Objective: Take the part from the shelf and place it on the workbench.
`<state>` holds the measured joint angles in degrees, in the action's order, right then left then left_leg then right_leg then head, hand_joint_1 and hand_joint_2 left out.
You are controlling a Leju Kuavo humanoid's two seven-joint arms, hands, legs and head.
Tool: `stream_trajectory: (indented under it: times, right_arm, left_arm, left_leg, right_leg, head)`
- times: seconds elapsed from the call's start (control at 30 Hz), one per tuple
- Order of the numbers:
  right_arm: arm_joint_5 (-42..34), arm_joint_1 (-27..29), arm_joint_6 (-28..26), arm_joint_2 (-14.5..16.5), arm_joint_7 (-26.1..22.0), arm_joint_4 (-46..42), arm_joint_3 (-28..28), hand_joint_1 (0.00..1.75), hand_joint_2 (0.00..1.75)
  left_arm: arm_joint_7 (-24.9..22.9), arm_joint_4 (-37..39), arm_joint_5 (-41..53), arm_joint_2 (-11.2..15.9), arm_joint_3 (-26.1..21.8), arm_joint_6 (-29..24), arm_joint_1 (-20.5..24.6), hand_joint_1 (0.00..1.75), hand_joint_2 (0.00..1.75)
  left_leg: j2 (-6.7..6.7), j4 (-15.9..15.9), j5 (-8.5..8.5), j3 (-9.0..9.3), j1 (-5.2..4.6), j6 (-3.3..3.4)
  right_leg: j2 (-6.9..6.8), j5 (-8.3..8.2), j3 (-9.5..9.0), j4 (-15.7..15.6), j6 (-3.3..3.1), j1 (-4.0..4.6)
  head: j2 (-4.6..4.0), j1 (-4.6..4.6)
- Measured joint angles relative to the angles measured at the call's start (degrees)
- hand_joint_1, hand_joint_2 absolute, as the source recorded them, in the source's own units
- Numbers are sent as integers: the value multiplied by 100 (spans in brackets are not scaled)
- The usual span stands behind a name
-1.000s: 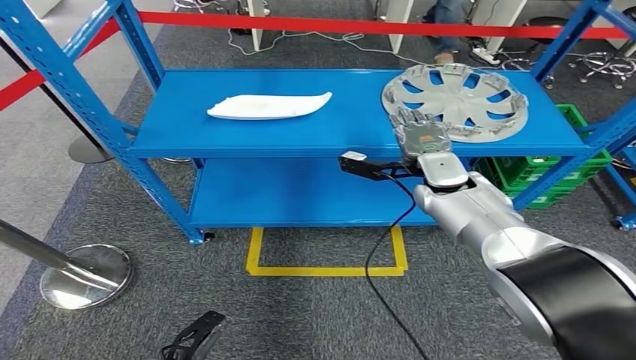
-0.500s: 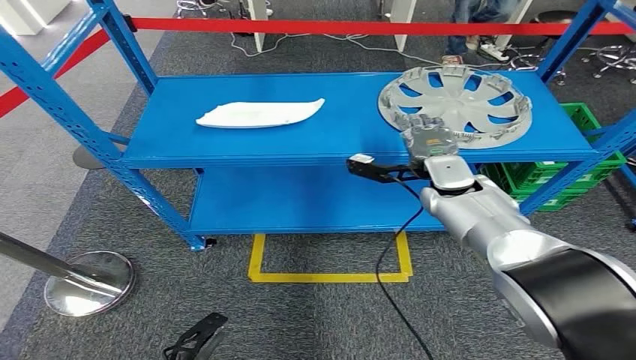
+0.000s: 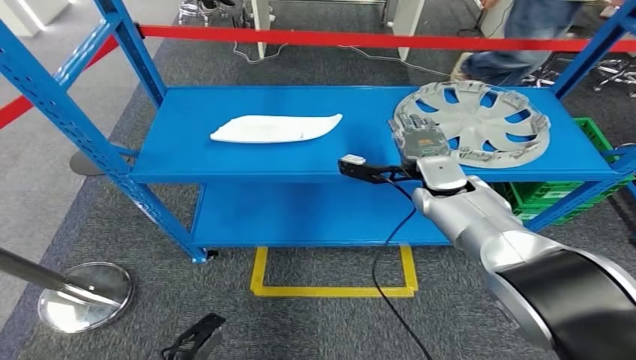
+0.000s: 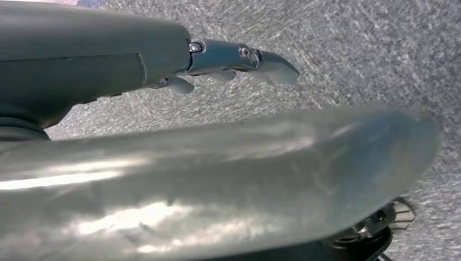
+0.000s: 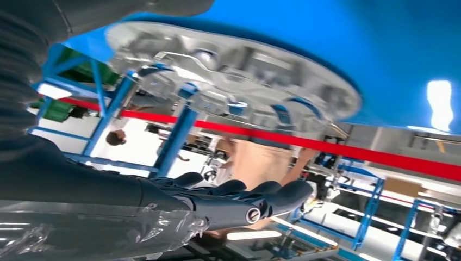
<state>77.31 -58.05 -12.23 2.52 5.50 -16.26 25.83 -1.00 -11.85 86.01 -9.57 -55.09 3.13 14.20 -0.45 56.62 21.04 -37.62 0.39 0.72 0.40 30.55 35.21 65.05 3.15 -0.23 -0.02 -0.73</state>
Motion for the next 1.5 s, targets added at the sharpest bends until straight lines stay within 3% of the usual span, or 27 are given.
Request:
stream_trajectory:
  times: [0.07, 0.1, 0.13, 0.2, 0.23, 0.27, 0.3, 0.43, 0.5, 0.57, 0.6, 0.63, 0.67, 0.73, 0.8, 0.87, 1.03, 1.3, 1.5]
  right_arm:
    - [4, 28, 8, 3, -4, 1, 0, 0, 175]
    - [5, 48, 12, 3, -4, 2, 0, 0, 175]
    - [5, 62, 14, 3, -3, 2, 0, 0, 175]
    - [6, 64, 16, 3, -3, 2, 0, 0, 175]
    - [6, 55, 17, 3, -3, 2, 0, 0, 175]
    - [6, 46, 20, 4, -4, 2, 1, 0, 175]
    - [7, 43, 22, 5, -4, 2, 1, 0, 175]
    - [7, 27, 25, 5, 1, -1, -2, 0, 175]
    - [8, 6, 25, 5, 5, -3, -2, 0, 175]
    - [10, 15, 30, 5, 4, -3, -2, 0, 175]
    - [10, 26, 33, 5, 3, -3, -2, 0, 175]
    - [11, 33, 37, 5, 3, -3, -2, 0, 175]
    - [12, 34, 39, 5, 3, -3, -2, 0, 175]
    - [21, 25, 43, 7, 3, -3, -2, 0, 175]
    - [31, 13, 44, 8, 3, -3, -2, 0, 175]
    - [34, 10, 46, 8, 2, -4, -2, 0, 175]
    - [37, 3, 48, 8, -1, -5, -2, 0, 175]
    - [40, -6, 180, 8, 36, -4, -3, 0, 175]
    - [93, -18, 694, -5, 328, 7, -44, 0, 175]
  left_arm:
    - [-1, 0, 4, 1, 0, 0, -2, 0, 0]
    - [-1, 0, 7, 1, -1, 0, -9, 0, 0]
    - [-1, 0, 9, 1, -1, 0, -15, 0, 0]
    - [-1, 0, 11, 0, -1, 0, -19, 0, 0]
    - [-1, 0, 13, -1, -1, 0, -15, 0, 0]
    - [-1, 0, 14, 1, -1, 0, -9, 0, 0]
    - [0, 0, 15, 2, 0, 0, -5, 0, 0]
    - [0, 0, 17, -1, 0, -3, -2, 0, 0]
    - [1, 0, 17, -2, 1, -7, 6, 0, 0]
    - [1, 0, 18, -3, 0, -7, 4, 0, 0]
    - [1, 0, 18, -3, 0, -7, -4, 0, 0]
    - [1, 0, 18, -2, 0, -6, -12, 0, 0]
    - [1, 0, 20, -1, 0, -6, -16, 0, 0]
    - [3, 0, 27, 0, 0, -6, -15, 0, 0]
    - [10, 0, 31, -1, 1, -7, -6, 0, 0]
    - [19, 0, 26, -4, 0, -5, -6, 0, 0]
    - [34, 0, 13, -18, -1, 9, -1, 0, 0]
    - [40, 0, 49, -18, 1, 9, 9, 0, 0]
    - [36, 0, 104, -18, 11, 10, 11, 0, 0]
  left_leg:
    - [-8, 4, 58, 57, -14, 29]
    - [-16, 5, 94, 96, -19, 33]
    - [-25, 6, 132, 145, -22, 28]
    - [-43, 7, 213, 259, -23, 1]
    - [-47, 9, 251, 307, -29, -22]
    - [-50, 4, 278, 334, -34, -48]
    - [-51, -2, 297, 349, -38, -77]
    - [-41, 107, 355, 345, -37, -195]
    - [-25, 594, 553, 83, -28, -250]
    - [-20, 1327, 793, -384, -26, -281]
    - [-20, 1540, 816, -567, -27, -282]
    - [-20, 1562, 732, -655, -30, -273]
    - [-20, 1372, 541, -631, -33, -256]
    - [-14, 622, 10, -367, -42, -211]
    - [-9, 35, -206, -126, -51, -168]
    - [-13, -89, -169, -64, -56, -139]
    - [-44, -98, -179, -67, -52, -108]
    - [-47, -97, -154, -65, -62, -61]
    - [-36, -97, -172, -55, -55, -57]
  right_leg:
    - [1, 224, 446, 705, 13, 4]
    - [1, 211, 596, 864, 15, 4]
    - [1, 79, 650, 809, 9, 4]
    - [-2, -447, 481, 157, -10, 3]
    - [-2, -657, 357, -221, -22, 8]
    - [-3, -767, 249, -501, -49, 15]
    - [-2, -818, 189, -657, -82, 24]
    - [8, -795, 82, -725, -228, 18]
    - [16, -765, 12, -735, -280, 8]
    - [24, -706, -48, -734, -304, 12]
    - [28, -672, -82, -734, -304, 16]
    - [31, -638, -120, -734, -301, 19]
    - [33, -603, -167, -734, -294, 19]
    - [34, -526, -268, -733, -270, 23]
    - [37, -460, -309, -731, -229, 41]
    - [39, -421, -312, -741, -192, 57]
    - [13, -429, -368, -826, -240, 67]
    - [2, -423, -408, -908, -135, 59]
    - [10, -433, -399, -899, -116, 62]
  head:
    - [0, -10]
    - [0, -14]
    - [0, -17]
    - [0, -20]
    - [0, -20]
    - [0, -20]
    - [0, -19]
    - [0, -13]
    - [0, -4]
    - [0, 0]
    - [0, 0]
    - [0, 0]
    - [0, 0]
    - [1, 0]
    - [1, 4]
    - [0, 12]
    - [0, 6]
    - [0, 8]
    - [1, 10]
